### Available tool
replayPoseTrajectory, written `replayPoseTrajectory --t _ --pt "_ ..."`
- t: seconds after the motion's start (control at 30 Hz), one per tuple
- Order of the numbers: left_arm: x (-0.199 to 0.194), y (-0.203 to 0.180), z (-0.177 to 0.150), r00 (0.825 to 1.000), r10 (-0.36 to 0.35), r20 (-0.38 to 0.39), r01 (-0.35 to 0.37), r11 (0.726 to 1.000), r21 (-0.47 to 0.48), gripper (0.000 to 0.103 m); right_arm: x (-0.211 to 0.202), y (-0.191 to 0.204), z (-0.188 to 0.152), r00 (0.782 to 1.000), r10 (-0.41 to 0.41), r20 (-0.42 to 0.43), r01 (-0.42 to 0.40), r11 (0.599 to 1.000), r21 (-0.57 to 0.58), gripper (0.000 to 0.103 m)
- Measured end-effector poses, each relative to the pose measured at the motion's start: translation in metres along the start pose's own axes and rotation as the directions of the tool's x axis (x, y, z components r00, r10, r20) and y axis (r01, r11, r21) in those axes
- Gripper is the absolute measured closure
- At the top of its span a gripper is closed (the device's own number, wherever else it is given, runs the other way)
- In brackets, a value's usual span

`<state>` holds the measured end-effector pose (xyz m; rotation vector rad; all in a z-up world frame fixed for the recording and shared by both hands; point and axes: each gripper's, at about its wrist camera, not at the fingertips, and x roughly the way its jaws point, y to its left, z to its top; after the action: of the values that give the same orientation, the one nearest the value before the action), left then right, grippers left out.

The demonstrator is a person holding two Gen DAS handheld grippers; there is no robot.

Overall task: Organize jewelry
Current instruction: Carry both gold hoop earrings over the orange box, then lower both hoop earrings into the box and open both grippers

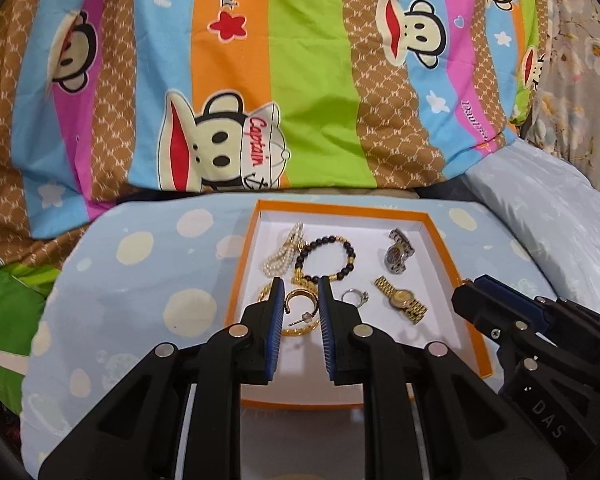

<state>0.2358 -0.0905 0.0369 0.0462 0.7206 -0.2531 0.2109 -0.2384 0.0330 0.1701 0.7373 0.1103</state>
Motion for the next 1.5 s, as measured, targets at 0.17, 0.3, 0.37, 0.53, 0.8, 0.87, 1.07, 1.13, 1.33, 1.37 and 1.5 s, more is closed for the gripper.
replayPoseTrajectory --t 0.17,0.3,0.37,0.53,0.8,0.87,1.07,1.13,1.33,1.37,1.5 --pt "0.022 0.002 -0.009 0.998 0.007 -0.06 -0.007 1.0 -0.004 0.087 0.022 -0.007 -0.009 0.999 -0.017 -0.048 0.018 1.0 0.005 0.086" --pt "0.026 0.002 -0.011 0.998 0.013 -0.065 -0.014 1.0 -0.003 0.087 0.026 -0.008 -0.014 0.998 -0.019 -0.059 0.019 1.0 0.005 0.086" --pt "0.027 0.002 -0.012 0.998 0.017 -0.067 -0.017 1.0 0.002 0.086 0.027 -0.007 -0.016 0.998 -0.021 -0.062 0.021 1.0 0.0 0.086" --pt "0.028 0.001 -0.013 0.997 0.023 -0.07 -0.022 1.0 0.009 0.087 0.031 -0.006 -0.017 0.997 -0.028 -0.071 0.028 1.0 -0.007 0.086" --pt "0.035 0.0 -0.017 0.996 0.032 -0.085 -0.03 0.999 0.019 0.087 0.039 -0.006 -0.019 0.996 -0.038 -0.084 0.037 0.999 -0.017 0.086" --pt "0.037 0.0 -0.018 0.995 0.034 -0.089 -0.033 0.999 0.021 0.087 0.04 -0.005 -0.019 0.995 -0.039 -0.088 0.037 0.999 -0.02 0.086" --pt "0.041 -0.001 -0.02 0.994 0.039 -0.098 -0.036 0.999 0.031 0.087 0.045 -0.002 -0.021 0.994 -0.047 -0.097 0.043 0.998 -0.037 0.086" --pt "0.041 -0.002 -0.02 0.994 0.041 -0.098 -0.038 0.999 0.034 0.087 0.046 -0.002 -0.022 0.994 -0.048 -0.101 0.045 0.998 -0.038 0.086" --pt "0.045 -0.002 -0.022 0.993 0.045 -0.109 -0.041 0.999 0.033 0.086 0.052 -0.002 -0.024 0.992 -0.053 -0.117 0.048 0.998 -0.044 0.086" --pt "0.045 -0.002 -0.022 0.993 0.045 -0.112 -0.042 0.999 0.033 0.086 0.053 -0.002 -0.024 0.991 -0.054 -0.121 0.049 0.998 -0.047 0.086" --pt "0.047 -0.003 -0.024 0.992 0.046 -0.116 -0.042 0.998 0.038 0.086 0.055 -0.001 -0.025 0.991 -0.056 -0.126 0.05 0.998 -0.049 0.086"
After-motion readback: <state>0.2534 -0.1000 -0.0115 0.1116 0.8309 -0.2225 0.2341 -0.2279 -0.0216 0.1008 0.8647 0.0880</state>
